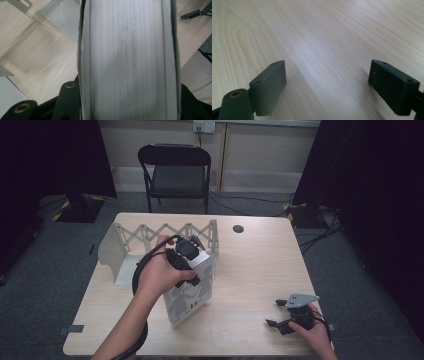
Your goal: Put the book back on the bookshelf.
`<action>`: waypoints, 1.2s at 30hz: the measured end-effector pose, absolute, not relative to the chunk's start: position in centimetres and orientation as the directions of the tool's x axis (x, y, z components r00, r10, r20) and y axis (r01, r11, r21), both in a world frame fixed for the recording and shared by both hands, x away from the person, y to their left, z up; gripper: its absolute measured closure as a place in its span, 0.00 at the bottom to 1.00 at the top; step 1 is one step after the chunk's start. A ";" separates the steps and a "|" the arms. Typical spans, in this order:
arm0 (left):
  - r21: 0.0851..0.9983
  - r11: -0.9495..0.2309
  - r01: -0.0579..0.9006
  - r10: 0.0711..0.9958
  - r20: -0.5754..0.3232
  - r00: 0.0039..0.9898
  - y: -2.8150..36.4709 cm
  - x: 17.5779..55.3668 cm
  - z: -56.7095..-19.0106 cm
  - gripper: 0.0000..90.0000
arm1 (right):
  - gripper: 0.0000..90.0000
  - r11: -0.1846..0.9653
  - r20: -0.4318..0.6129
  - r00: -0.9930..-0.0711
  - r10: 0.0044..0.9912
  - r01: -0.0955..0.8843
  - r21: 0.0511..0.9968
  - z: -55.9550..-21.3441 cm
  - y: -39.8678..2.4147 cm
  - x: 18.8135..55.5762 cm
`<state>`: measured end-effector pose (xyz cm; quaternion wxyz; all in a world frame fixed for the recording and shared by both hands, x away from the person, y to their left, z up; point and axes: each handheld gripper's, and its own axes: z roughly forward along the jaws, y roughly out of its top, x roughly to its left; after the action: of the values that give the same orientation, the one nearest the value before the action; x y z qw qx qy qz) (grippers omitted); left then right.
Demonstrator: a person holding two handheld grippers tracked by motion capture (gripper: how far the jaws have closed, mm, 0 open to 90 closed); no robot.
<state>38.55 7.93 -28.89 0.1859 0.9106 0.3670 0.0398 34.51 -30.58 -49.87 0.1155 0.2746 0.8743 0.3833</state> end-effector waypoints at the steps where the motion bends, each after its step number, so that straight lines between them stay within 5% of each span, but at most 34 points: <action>1: 0.367 -0.655 0.661 0.689 -0.069 0.721 8.0 38.5 -28.9 0.58 | 0.16 0.555 0.009 -0.823 0.568 0.392 0.734 -49.9 -30.6 34.5; 36: 0.367 -0.561 0.742 0.775 -0.083 0.626 8.9 40.2 -29.0 0.58 | 0.16 0.557 0.007 -0.823 0.568 0.391 0.733 -49.9 -30.6 34.5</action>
<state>40.15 8.90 -28.96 0.1867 0.8822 0.4300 0.0438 34.50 -30.57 -49.87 0.1158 0.2743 0.8746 0.3827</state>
